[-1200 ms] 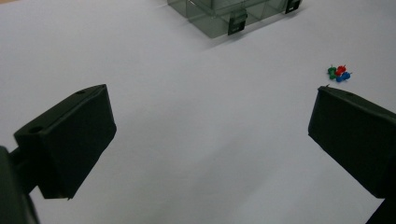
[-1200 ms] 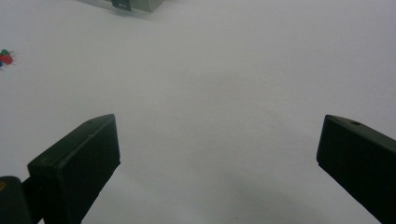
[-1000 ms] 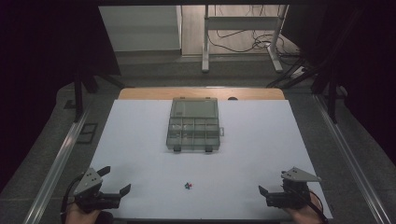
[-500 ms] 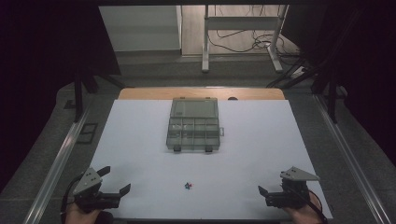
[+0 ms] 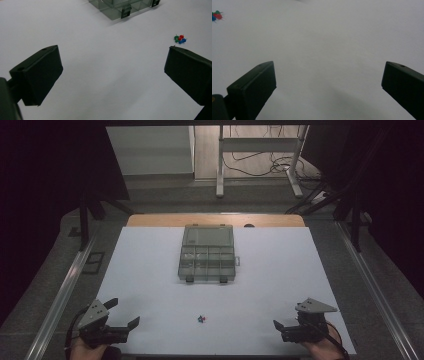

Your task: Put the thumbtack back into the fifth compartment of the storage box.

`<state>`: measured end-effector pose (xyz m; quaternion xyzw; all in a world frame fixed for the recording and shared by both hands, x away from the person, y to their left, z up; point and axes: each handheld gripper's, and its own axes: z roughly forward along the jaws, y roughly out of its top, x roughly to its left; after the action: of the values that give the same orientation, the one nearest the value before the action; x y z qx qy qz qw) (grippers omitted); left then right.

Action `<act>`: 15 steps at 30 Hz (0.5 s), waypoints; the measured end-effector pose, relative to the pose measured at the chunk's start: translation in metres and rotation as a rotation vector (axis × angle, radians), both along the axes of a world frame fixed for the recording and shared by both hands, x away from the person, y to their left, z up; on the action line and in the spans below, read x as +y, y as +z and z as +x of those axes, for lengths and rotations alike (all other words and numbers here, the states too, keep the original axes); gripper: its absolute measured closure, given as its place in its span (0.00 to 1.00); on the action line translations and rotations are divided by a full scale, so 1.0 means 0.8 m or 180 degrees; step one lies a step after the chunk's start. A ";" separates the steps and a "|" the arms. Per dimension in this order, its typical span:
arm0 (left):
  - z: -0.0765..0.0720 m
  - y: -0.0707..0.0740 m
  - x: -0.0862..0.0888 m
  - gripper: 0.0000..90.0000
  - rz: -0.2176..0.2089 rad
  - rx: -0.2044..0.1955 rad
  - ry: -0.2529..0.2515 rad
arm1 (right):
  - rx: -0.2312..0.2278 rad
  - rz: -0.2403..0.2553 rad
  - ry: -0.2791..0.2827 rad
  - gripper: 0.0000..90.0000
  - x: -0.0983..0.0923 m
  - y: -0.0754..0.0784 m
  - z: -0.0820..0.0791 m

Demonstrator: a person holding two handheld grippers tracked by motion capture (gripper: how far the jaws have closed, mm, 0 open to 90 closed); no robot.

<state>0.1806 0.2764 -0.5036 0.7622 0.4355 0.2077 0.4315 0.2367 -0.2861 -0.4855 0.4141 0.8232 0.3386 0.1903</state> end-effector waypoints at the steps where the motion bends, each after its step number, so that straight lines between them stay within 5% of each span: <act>1: 0.000 0.000 0.000 0.02 -0.0003 -0.0001 0.0001 | -0.0008 -0.0003 0.0021 0.00 0.002 0.000 0.001; 15: -0.001 0.000 0.002 0.02 -0.0029 -0.0033 -0.0003 | -0.0037 -0.0064 0.0267 0.00 0.031 0.005 0.008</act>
<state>0.1794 0.2777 -0.5036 0.7594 0.4338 0.2094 0.4373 0.2433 -0.2614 -0.4815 0.3752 0.8421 0.3404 0.1849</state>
